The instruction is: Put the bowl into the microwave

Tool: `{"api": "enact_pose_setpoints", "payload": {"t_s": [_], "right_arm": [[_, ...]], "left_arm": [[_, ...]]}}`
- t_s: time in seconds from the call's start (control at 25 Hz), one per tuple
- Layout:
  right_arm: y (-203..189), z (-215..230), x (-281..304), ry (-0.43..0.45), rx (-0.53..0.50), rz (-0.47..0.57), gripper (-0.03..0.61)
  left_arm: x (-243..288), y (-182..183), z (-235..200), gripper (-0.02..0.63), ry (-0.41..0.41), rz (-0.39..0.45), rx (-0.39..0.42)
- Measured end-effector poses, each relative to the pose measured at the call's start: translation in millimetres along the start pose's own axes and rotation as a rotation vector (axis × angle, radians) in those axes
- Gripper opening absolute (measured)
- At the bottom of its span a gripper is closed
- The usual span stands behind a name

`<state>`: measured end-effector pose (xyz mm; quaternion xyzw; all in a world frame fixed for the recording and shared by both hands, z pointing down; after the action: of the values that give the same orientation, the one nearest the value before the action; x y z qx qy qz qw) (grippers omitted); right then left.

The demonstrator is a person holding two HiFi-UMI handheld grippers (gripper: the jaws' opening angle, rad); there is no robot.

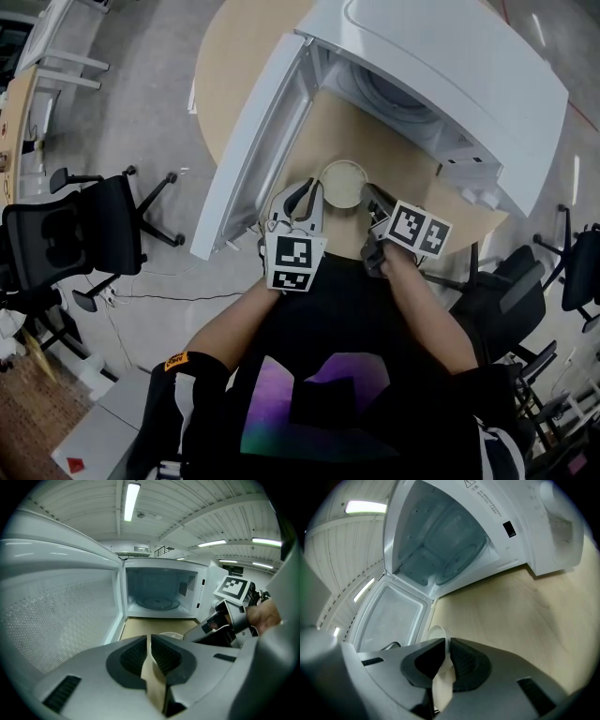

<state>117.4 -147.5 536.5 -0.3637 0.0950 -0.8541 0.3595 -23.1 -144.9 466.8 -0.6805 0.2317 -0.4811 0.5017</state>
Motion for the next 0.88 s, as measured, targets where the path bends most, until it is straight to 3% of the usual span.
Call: {"api": "enact_pose_setpoints", "payload": {"t_s": [0.88], "right_arm": [[52, -24, -18, 0.077, 0.125, 0.201, 0.044]], "left_arm": [[2, 18, 2, 0.058, -0.001, 0.041, -0.029]]}}
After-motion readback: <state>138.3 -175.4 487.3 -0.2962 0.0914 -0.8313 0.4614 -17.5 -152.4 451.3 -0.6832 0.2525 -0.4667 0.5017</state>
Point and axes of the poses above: the fingertips, and each gripper's own axes: x forward along the fingers, z to its right, y out of its top, the point moved 4 cm from there along -x, backward along the fingers, and after that the axes turned 10 degrees about z, right-handed, at the moved point
